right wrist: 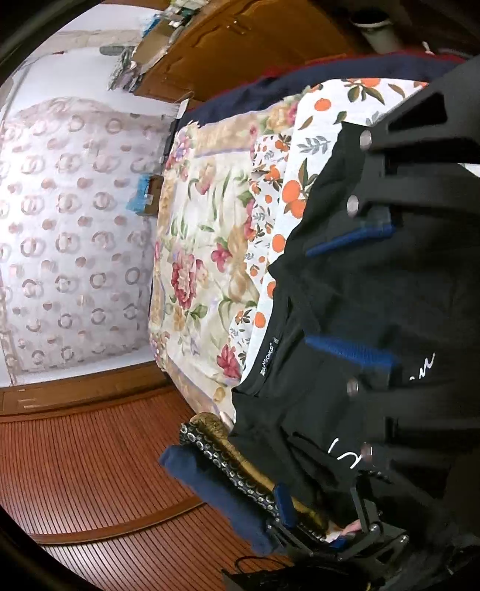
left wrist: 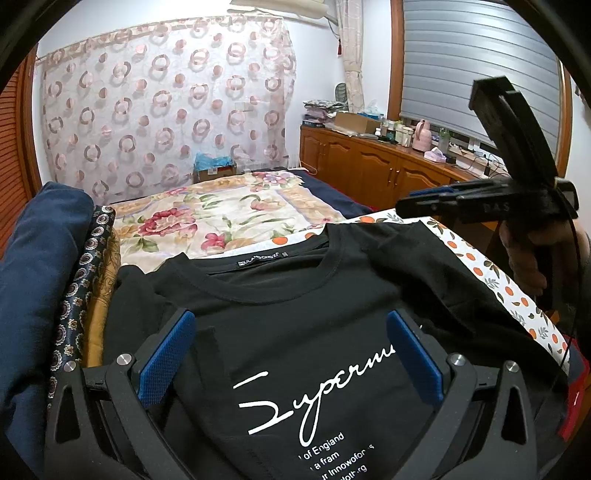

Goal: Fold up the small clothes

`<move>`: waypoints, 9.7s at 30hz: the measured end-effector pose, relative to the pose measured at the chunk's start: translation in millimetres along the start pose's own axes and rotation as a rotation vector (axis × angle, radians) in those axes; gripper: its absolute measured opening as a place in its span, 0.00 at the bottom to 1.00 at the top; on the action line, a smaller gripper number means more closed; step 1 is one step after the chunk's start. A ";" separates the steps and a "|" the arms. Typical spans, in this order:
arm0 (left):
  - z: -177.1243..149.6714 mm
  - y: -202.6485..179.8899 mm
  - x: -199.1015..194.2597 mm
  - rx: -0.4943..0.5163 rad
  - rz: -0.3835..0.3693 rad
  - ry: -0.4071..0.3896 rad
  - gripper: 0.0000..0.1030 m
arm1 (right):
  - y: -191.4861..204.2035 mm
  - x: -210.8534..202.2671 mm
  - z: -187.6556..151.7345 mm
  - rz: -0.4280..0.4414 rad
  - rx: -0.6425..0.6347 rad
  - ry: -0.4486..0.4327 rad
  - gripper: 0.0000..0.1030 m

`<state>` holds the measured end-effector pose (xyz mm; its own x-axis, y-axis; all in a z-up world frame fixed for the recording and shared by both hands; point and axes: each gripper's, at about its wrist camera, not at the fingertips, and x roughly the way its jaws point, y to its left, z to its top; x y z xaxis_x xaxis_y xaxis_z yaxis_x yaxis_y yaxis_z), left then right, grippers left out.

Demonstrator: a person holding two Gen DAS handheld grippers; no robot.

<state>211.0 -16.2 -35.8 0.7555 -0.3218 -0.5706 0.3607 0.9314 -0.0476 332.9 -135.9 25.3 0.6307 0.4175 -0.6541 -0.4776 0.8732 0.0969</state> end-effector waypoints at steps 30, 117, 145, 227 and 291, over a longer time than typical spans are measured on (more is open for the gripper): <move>4.0 -0.5 -9.0 -0.004 0.013 -0.014 1.00 | 34.1 -26.4 -89.4 -0.064 -0.078 0.215 0.02; 73.3 119.7 -28.0 -0.043 0.368 0.139 0.02 | -43.9 32.4 -74.9 -0.138 -0.008 0.103 0.63; 35.8 85.2 -65.3 -0.075 0.181 0.083 0.02 | -98.4 44.3 -41.7 -0.083 0.034 0.103 0.07; -108.8 86.9 -154.8 -0.202 0.210 0.196 0.79 | -2.3 -120.8 -205.0 -0.084 0.021 0.100 0.65; 25.8 15.3 -388.3 -0.104 0.048 -0.537 0.12 | 30.6 -471.5 -118.1 -0.182 -0.177 -0.578 0.09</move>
<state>-62.7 118.6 206.1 0.9525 -0.2947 -0.0767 0.2837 0.9503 -0.1279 -51.3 -335.7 248.1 0.9163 0.3778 -0.1329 -0.3944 0.9089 -0.1353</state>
